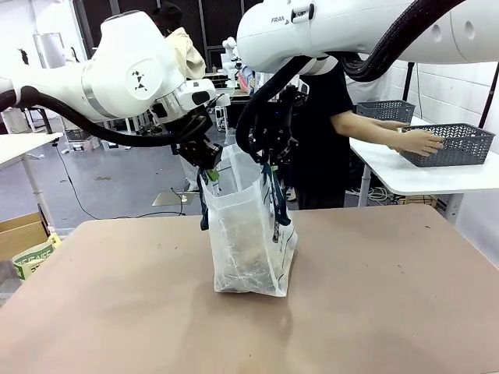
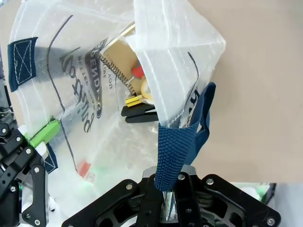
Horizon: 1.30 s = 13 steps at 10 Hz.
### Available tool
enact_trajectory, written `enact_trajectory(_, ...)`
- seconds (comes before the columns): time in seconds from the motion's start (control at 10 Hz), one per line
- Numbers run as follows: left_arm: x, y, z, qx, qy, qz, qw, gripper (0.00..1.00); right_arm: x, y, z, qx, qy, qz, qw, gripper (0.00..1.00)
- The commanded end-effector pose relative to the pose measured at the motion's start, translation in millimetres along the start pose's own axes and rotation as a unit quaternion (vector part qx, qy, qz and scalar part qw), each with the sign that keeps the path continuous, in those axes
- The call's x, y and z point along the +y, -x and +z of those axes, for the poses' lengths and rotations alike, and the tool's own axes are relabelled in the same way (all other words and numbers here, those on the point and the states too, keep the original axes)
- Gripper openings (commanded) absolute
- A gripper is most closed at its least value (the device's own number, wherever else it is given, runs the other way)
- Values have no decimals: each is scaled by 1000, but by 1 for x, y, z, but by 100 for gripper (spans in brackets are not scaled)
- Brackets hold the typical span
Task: Transfer purchased items from the store into the shopping bag.
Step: Move the Reusable shopping bag to the right side of the table.
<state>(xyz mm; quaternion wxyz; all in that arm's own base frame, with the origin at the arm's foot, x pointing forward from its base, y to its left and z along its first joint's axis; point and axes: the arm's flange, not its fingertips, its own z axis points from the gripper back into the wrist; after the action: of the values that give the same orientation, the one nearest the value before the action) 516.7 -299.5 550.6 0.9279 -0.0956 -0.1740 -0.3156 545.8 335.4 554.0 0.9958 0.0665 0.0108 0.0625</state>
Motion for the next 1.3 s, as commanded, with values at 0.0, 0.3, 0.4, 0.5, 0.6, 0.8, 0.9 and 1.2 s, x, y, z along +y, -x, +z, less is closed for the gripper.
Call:
enact_trajectory(0.0, -5, -3, -2, -12, -8, 38, 999, 0, -1, -6, -1, -6, -12, 24, 1000, 0)
enact_trajectory(0.3, -19, -5, 3, -40, -10, 63, 997, 0, 4, -17, -3, -11, -39, 10, 999, 0)
enact_trajectory(0.4, -23, -6, 3, -39, -10, 69, 997, 0, 5, -20, -2, -12, -56, -4, 998, 0)
enact_trajectory(0.5, -24, -6, 2, -37, -7, 76, 996, 0, 6, -24, -2, -14, -64, -22, 998, 0)
enact_trajectory(0.6, -26, -7, 0, -24, -4, 97, 995, 0, 10, -26, -2, -13, -75, -22, 997, 0)
enact_trajectory(0.8, -21, -7, 0, -25, 5, 75, 997, 0, 14, -26, -2, -13, -67, -23, 997, 0)
enact_trajectory(0.9, -21, -7, 0, -25, 5, 75, 997, 0, 6, -24, -6, -7, -54, -12, 998, 0)
enact_trajectory(1.2, -23, -10, -8, -22, 13, 91, 995, 0, 8, -31, -8, -7, -60, -16, 998, 0)
